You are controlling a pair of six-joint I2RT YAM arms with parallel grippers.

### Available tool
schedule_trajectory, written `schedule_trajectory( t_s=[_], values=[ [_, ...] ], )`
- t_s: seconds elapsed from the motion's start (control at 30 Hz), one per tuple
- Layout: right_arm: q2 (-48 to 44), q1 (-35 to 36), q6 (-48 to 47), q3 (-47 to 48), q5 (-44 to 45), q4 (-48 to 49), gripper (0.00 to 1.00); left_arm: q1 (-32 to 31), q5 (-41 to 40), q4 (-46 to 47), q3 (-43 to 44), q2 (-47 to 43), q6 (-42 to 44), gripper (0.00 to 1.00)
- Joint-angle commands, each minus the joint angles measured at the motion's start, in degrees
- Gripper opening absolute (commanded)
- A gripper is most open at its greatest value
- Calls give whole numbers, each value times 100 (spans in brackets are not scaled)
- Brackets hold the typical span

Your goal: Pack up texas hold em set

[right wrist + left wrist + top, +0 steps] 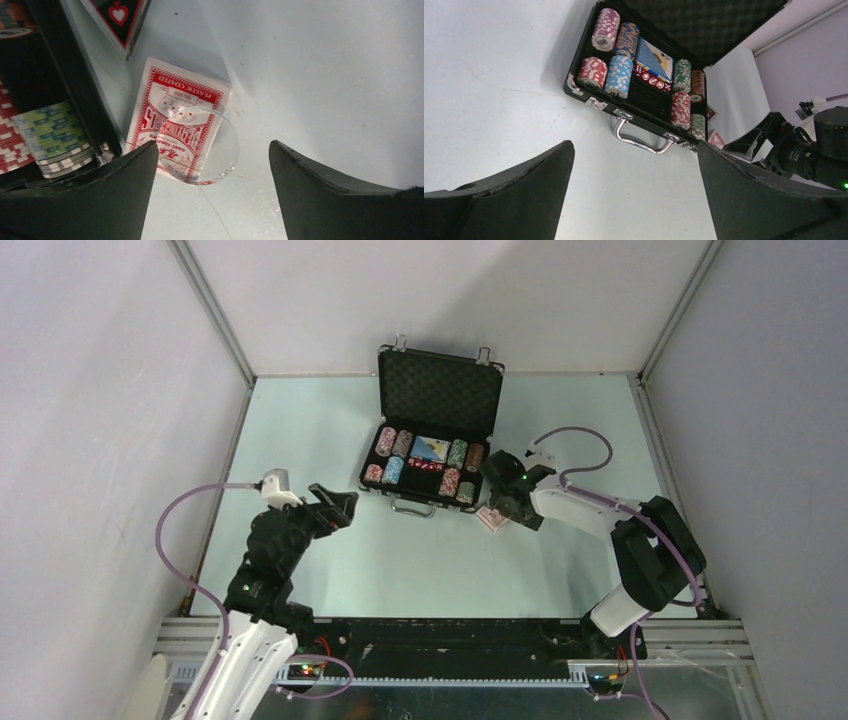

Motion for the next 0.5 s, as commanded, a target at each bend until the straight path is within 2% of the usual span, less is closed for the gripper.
schedule_trajectory(
  t_s=[0.0, 0.3, 0.47],
  values=[
    [103, -62, 97, -14, -145, 505, 83, 37, -399, 10, -114, -258, 222, 100],
    [381, -98, 34, -14, -352, 749, 80, 37, -443, 66, -228, -280, 219, 100],
    [373, -105, 88, -13, -342, 669, 67, 37, -412, 93, -228, -182, 218, 100]
  ],
)
